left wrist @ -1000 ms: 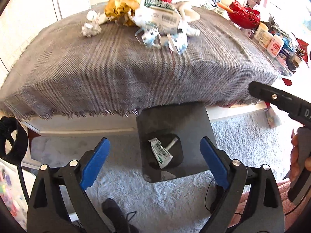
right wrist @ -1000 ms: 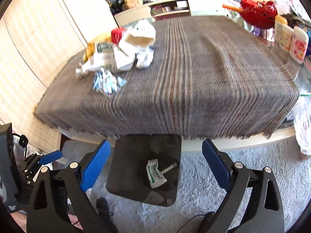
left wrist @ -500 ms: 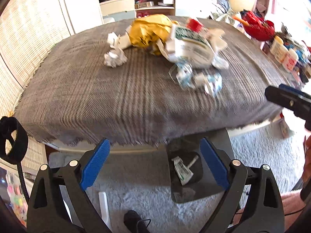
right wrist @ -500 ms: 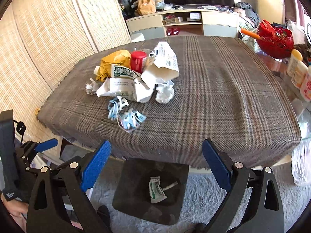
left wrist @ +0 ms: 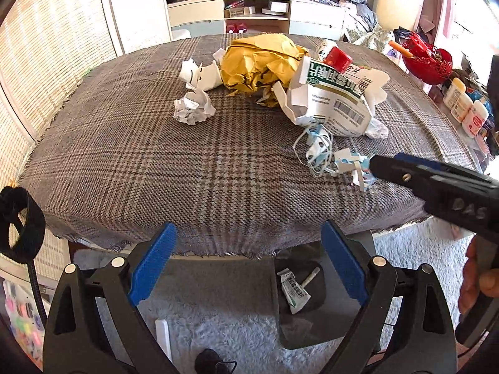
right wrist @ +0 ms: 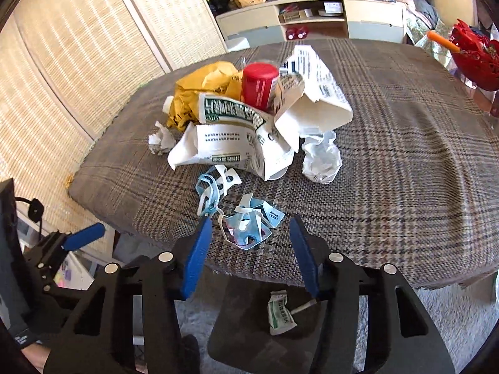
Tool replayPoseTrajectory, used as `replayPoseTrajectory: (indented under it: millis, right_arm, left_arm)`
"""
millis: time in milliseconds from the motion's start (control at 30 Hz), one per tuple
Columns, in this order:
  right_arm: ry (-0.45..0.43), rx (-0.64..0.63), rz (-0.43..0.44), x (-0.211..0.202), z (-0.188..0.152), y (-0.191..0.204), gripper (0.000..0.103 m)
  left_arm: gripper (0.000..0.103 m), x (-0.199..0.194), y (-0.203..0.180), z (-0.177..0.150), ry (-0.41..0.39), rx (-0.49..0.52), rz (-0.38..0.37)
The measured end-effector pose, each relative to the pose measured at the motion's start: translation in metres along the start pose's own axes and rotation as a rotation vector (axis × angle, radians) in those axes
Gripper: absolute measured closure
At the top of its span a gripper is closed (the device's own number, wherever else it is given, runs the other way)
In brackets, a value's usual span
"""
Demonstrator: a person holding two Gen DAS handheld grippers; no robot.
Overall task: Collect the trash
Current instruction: 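Raise both grippers from the bin back over the table, then grasp blue-white plastic wrappers with the right gripper while the left grasps more wrappers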
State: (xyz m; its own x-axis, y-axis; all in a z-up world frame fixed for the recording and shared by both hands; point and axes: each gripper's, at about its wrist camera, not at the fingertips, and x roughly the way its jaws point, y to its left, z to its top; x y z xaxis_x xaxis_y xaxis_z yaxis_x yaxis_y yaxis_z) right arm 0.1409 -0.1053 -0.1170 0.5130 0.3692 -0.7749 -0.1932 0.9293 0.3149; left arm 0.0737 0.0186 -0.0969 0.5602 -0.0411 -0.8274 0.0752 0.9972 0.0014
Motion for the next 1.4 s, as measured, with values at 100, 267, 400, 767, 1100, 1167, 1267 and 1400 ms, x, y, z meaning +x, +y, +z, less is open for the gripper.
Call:
replayPoseTrajectory:
  millis: [100,267,400,767,1100,1167,1267,1400]
  right_arm:
    - [0.009,0.006,0.013,0.009,0.002,0.001,0.059]
    - [0.029,-0.013,0.027,0.020,0.002,0.008,0.077]
    - [-0.003,-0.028,0.017,0.004,0.003,0.004,0.082]
    - [-0.028,0.029,-0.027,-0.017,0.005,-0.041,0.082]
    - [-0.020,0.037,-0.045,-0.014,0.001,-0.059,0.082]
    - [-0.018,0.028,-0.043,-0.013,0.002,-0.059,0.082]
    - [-0.021,0.026,-0.036,-0.013,0.003,-0.057,0.082]
    - [-0.024,0.031,-0.020,-0.015,0.001,-0.057,0.082]
  left_arm:
    - [0.014,0.001,0.003,0.001,0.000,-0.007,0.000]
    - [0.014,0.003,0.004,0.005,-0.003,-0.014,-0.008]
    - [0.014,0.006,0.000,0.008,-0.002,-0.008,-0.017]
    - [0.021,0.020,-0.024,0.033,-0.027,0.026,-0.049]
    - [0.034,0.055,-0.044,0.052,0.008,0.039,-0.069]
    - [0.040,0.059,-0.044,0.055,0.012,0.034,-0.074]
    - [0.055,0.066,-0.045,0.059,0.032,0.024,-0.099]
    - [0.074,0.069,-0.049,0.059,0.049,0.031,-0.140]
